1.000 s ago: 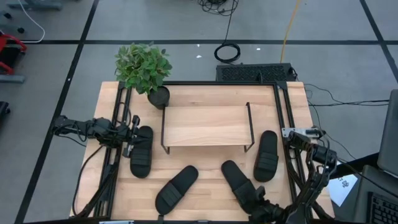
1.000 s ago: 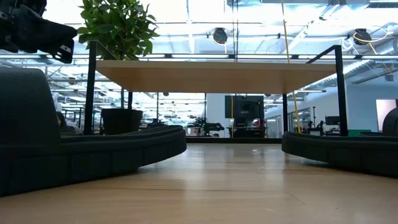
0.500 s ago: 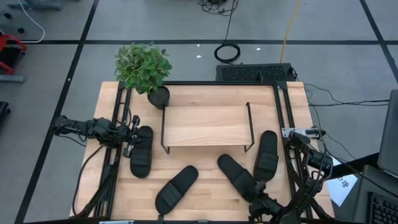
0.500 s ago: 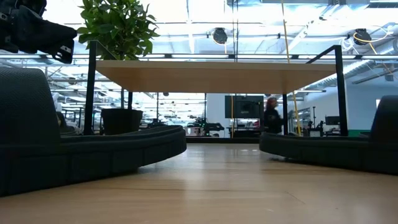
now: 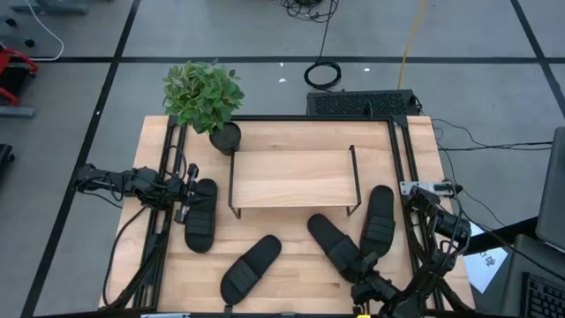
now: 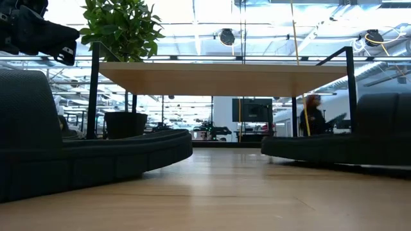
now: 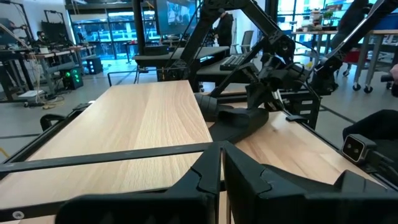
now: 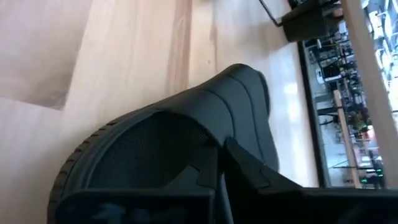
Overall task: Pick and place slides into the shelf
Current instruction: Put the black slide on the shelf
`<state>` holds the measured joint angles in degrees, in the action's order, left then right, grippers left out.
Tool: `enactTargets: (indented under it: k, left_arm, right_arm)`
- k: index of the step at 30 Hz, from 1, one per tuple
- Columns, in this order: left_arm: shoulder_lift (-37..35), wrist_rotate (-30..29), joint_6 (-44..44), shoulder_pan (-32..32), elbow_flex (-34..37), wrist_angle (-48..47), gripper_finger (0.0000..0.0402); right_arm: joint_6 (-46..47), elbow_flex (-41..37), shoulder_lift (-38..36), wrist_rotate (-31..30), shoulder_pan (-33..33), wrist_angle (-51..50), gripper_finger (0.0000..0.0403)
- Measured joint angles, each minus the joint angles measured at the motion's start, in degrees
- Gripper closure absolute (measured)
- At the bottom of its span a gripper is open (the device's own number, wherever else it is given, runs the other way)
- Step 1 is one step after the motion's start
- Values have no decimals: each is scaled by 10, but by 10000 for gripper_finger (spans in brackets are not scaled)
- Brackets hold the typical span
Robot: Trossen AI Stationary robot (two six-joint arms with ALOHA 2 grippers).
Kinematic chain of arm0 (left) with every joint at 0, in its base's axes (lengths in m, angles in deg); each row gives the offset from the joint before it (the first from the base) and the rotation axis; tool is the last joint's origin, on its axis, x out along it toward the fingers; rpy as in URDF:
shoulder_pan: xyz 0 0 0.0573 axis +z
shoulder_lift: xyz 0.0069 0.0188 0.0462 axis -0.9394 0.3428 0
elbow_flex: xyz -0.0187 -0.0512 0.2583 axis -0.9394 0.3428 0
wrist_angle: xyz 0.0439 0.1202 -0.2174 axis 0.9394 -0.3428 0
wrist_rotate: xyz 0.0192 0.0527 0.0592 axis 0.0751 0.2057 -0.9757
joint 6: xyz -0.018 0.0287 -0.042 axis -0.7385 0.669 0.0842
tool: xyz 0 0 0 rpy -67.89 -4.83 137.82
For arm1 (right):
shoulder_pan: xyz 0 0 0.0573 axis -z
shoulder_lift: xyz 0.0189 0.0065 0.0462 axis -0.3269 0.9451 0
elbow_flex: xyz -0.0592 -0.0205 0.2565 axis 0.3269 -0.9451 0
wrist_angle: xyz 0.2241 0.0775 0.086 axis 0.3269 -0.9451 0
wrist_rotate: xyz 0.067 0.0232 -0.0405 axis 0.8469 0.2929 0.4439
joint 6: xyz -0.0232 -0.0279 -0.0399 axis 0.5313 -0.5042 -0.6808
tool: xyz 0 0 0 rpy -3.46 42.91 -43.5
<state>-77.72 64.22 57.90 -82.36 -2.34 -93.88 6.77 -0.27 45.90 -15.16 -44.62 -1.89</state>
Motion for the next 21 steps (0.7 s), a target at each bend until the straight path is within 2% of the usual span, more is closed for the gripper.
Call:
enactTargets:
  k: [9,16,21]
  left_arm:
    - [0,0,0,0,0,-6,376]
    - [0,0,0,0,0,-15,376]
    - [0,0,5,0,0,-15,376]
  right_arm:
    - [-84,92,0,-18,11,-66,401]
    - [-151,191,-1,-79,10,-119,402]
    - [-156,245,-1,-115,17,-184,402]
